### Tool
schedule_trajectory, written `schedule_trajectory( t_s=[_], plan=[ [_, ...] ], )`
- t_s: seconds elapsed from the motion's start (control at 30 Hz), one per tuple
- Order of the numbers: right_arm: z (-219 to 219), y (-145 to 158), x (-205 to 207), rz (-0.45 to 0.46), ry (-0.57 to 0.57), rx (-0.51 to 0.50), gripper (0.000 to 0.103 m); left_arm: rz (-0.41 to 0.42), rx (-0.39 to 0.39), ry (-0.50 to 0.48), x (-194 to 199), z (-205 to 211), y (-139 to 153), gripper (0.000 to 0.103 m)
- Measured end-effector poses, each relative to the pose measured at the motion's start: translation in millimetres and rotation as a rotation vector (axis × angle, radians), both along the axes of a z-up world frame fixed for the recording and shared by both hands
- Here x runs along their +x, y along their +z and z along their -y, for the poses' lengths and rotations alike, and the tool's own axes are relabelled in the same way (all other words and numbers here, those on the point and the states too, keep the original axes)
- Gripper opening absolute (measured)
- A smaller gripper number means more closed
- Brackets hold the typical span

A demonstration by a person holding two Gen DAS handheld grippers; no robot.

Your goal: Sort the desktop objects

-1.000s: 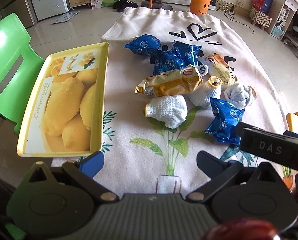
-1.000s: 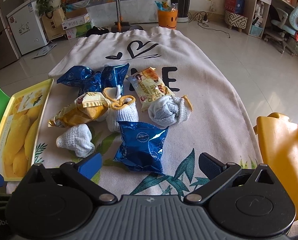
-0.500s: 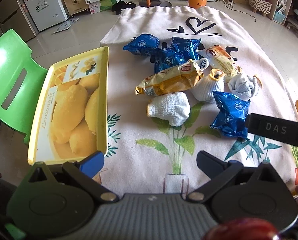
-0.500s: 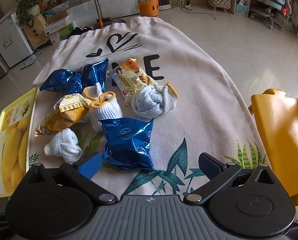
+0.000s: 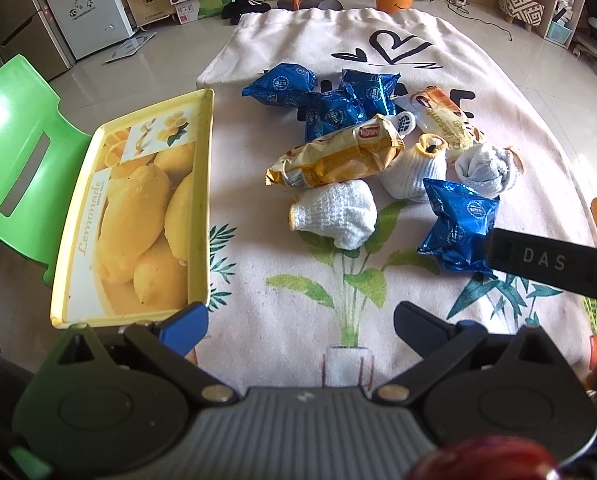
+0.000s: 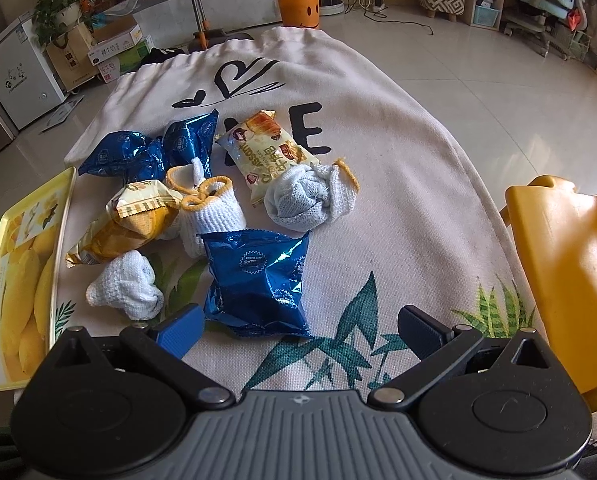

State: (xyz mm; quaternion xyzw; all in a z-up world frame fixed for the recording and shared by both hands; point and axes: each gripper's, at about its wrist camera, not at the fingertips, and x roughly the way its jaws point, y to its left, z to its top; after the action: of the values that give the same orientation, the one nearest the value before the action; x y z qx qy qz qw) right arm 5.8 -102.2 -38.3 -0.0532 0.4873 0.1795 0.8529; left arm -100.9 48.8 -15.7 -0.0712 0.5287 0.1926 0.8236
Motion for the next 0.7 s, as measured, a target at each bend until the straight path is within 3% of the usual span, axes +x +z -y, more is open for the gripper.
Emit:
schedule_trajectory(
  t_s=[0.7],
  plan=[
    [-0.9, -0.1, 1.3, 0.001, -0.003, -0.006, 0.103, 0.007, -0.008, -0.004, 2.8, 0.9, -1.0, 0.102]
  ],
)
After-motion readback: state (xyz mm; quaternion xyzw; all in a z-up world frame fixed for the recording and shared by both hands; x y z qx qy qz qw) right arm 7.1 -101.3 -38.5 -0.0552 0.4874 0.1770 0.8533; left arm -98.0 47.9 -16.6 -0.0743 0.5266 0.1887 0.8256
